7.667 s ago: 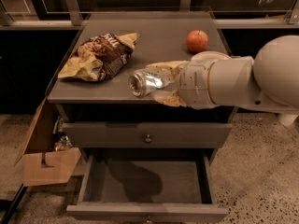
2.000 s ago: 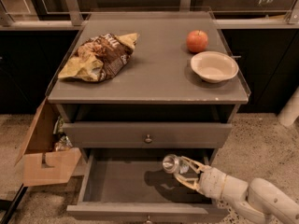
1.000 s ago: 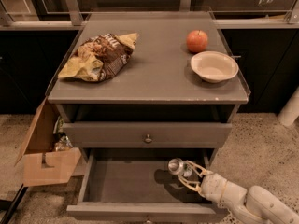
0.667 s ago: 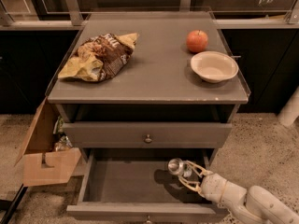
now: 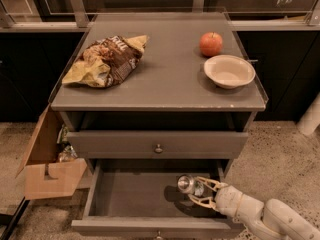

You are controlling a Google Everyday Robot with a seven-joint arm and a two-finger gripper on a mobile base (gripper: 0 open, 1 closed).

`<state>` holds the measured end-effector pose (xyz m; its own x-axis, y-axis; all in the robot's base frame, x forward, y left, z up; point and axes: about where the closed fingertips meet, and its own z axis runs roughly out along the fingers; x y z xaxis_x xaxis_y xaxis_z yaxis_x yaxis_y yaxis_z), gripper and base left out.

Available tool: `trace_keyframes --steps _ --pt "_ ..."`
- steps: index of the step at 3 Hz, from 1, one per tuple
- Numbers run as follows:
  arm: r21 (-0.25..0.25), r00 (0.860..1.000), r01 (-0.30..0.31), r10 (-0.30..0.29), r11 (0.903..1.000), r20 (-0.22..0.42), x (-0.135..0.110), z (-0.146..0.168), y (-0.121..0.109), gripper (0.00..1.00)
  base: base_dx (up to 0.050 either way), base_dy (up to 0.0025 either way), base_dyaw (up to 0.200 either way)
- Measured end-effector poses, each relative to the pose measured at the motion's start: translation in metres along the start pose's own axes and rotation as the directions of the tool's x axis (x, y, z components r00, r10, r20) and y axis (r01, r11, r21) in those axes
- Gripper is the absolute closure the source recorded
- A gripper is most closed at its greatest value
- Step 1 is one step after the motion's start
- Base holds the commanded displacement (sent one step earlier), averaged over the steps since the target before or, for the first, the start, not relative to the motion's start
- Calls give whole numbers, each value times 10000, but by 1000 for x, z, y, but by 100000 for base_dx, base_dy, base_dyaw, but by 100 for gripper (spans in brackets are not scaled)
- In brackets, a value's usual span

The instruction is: Place 7up can into middle drawer

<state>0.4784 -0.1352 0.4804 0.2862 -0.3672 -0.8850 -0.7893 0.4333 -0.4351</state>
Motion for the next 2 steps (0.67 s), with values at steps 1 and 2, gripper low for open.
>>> trace_keyframes --steps 1,2 --pt "-1 10000 0 0 10000 1 0 0 0 0 0 0 0" --pt "-1 10000 0 0 10000 1 0 0 0 0 0 0 0"
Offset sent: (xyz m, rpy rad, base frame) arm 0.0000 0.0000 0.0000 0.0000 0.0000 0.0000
